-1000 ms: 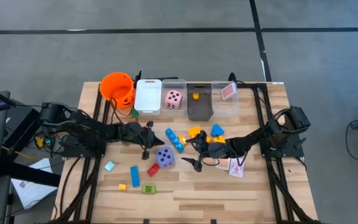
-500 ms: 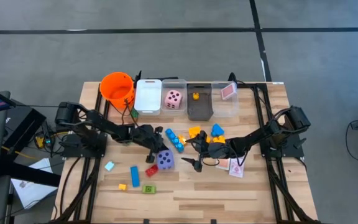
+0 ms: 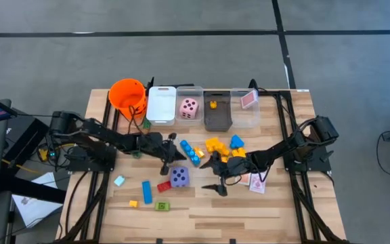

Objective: Pick & Place Toys
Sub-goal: Put the purple die into the left transparent bin

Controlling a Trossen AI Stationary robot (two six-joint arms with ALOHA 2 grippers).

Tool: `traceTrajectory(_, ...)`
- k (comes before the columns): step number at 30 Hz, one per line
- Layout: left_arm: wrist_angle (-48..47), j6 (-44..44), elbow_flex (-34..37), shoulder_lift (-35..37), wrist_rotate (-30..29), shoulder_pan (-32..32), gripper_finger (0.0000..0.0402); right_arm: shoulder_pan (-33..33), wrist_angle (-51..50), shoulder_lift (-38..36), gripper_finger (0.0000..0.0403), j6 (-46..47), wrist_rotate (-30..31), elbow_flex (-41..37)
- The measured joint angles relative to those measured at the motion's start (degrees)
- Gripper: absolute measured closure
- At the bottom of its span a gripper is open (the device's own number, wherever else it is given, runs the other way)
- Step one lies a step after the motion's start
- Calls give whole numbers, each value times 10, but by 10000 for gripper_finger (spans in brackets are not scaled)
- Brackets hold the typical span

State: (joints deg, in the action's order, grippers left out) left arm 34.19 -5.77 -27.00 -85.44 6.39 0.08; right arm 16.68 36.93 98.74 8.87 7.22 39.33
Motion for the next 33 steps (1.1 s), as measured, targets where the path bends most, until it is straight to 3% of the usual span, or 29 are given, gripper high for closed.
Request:
traceTrajectory(9,-120,126,8,119,-54,-33,402,-4,-15,2,6,30,14,0)
traceTrajectory(15,-207,181,9,171,-135,-96,402,-3,26,96,3,29,109,7)
traceTrajectory(22,-236,198,9,192,-222,-164,402,1,52,215,3,-13,106,84)
traceTrajectory(27,-246,198,9,189,-255,-186,402,6,38,231,3,-27,109,116)
traceTrajectory(33,-270,214,9,189,-256,-188,402,3,54,227,3,-36,108,119)
